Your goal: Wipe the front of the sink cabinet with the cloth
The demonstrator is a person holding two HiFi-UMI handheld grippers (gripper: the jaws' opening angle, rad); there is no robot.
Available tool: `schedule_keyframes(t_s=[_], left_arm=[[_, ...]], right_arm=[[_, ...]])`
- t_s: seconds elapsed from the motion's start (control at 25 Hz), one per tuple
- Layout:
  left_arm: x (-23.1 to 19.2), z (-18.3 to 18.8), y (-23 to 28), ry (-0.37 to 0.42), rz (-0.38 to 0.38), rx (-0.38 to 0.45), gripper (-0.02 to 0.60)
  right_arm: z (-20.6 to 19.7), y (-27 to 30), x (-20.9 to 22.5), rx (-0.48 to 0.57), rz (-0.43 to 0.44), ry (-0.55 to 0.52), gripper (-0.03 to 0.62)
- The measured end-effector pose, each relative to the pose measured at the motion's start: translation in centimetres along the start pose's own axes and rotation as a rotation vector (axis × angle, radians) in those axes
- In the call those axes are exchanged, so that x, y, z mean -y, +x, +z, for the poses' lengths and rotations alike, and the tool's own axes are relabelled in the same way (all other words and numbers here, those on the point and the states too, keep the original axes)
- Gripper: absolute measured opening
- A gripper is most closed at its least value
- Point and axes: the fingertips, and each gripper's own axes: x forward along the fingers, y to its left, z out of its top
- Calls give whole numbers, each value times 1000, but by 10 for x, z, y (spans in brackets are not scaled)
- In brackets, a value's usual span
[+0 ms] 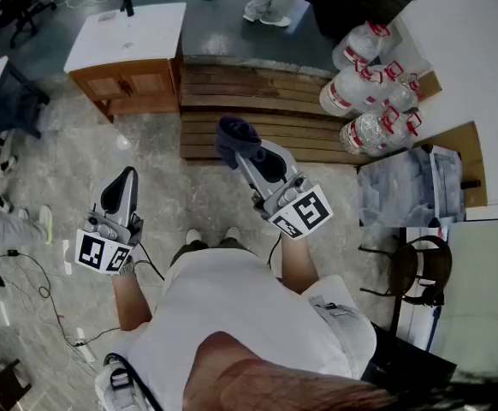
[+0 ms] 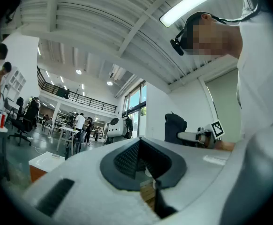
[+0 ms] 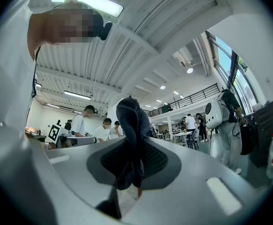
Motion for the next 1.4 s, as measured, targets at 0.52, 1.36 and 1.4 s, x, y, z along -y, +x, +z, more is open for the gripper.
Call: schedule_keyframes(t_s=[0.52,1.36,1.4], left_arm=[[-5,-12,12,-4,19,-64,-5],[-5,-33,8,49,262,-92,-5],[-8,-34,3,48,282,-93,-5]], right_arm=[[-16,8,6,-70,-17,7,78],[-51,34,10,-128,219,38,78],[-55,37,6,-131,237,47,78]])
